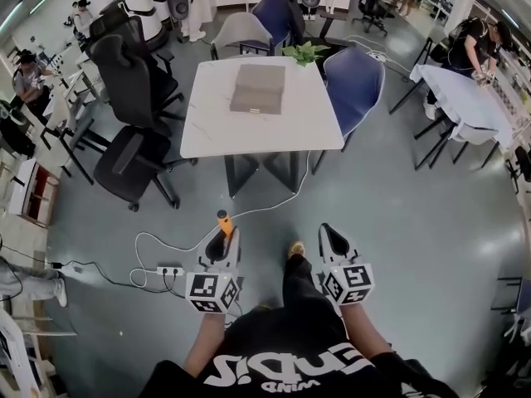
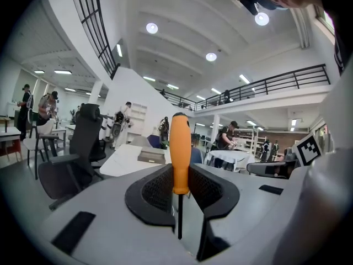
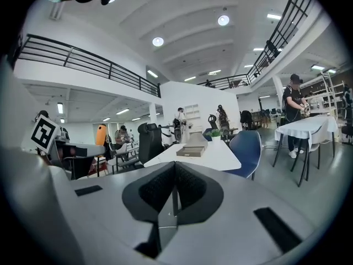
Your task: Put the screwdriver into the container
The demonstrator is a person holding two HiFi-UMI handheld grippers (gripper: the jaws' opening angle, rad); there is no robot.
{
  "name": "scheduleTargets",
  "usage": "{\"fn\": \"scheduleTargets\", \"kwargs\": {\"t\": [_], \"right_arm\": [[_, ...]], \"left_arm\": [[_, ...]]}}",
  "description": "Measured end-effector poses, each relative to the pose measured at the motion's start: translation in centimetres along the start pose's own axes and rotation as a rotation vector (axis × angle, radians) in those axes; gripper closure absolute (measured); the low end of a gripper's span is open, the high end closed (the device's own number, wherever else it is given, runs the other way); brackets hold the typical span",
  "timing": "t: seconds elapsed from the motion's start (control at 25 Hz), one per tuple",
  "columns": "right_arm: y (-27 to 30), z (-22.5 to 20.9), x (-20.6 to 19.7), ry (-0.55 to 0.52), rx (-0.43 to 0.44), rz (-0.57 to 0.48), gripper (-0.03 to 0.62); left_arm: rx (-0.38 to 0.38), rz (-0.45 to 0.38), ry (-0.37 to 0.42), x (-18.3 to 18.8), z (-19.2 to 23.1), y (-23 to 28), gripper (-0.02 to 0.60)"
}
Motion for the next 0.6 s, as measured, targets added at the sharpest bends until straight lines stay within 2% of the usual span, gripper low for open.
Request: {"fn": "scheduleTargets", "kwargs": {"t": [0.4,0.6], "right_arm": [[9.6,-4.0,1.8,0.020,0.063,0.004,0.582],[13.4,-7.3,4.0,0.023,0.079,0.008,0.582]], "left_arm": [[0.026,0.010,0.003,1.6,3.0,8.5,0.492],[0.041,-0.003,-0.005,4.0,3.3,13.2,0.491]]}}
Point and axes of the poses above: the fingertips, and each gripper's own axes: y forward along the fingers, z to its left, x out of its top, the point moved 7 cm from there along -y, backward along the fingers, and after that the axes turned 5 degrees about x, right-handed, at the moved point
